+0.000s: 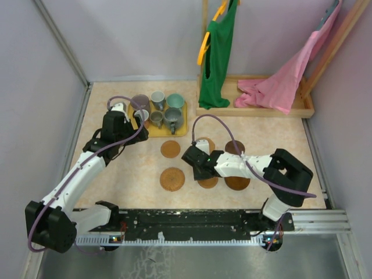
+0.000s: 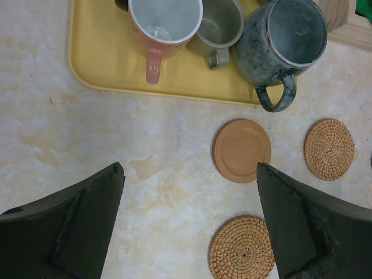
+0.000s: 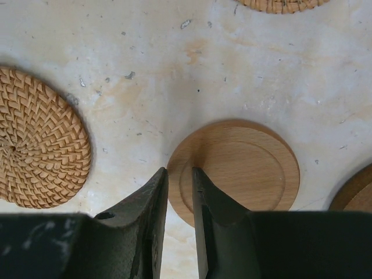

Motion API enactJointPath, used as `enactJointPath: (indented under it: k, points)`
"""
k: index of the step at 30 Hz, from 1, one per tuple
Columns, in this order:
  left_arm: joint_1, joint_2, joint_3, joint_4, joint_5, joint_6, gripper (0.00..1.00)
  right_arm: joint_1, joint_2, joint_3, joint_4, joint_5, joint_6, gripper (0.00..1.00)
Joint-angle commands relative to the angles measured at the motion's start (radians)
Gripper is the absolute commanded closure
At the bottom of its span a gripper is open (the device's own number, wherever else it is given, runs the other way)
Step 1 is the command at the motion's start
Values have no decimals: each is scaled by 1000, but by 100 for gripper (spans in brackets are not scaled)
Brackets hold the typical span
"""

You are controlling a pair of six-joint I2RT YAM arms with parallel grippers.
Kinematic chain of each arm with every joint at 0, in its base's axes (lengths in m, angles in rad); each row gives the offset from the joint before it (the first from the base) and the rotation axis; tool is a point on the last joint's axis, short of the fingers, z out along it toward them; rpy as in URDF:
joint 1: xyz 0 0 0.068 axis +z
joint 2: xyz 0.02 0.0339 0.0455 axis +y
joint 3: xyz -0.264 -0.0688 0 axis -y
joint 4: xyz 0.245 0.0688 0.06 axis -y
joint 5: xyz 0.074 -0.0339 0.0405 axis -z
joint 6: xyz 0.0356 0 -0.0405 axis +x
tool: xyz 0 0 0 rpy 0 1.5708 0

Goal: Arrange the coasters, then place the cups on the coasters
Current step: Adjust the coaster at the center of the board.

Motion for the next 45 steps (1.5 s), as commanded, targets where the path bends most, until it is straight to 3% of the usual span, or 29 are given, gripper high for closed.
enactJointPath:
  k: [1, 16, 45]
  points:
    - [6, -23, -10, -1, -8, 9, 0, 12, 18, 31, 19, -6, 4, 76]
    - [7, -26, -10, -3, -14, 10, 0, 35, 83, 64, 32, -31, -8, 76]
    - [7, -33, -15, -3, -2, 6, 0, 36, 39, 86, 9, -20, -15, 76]
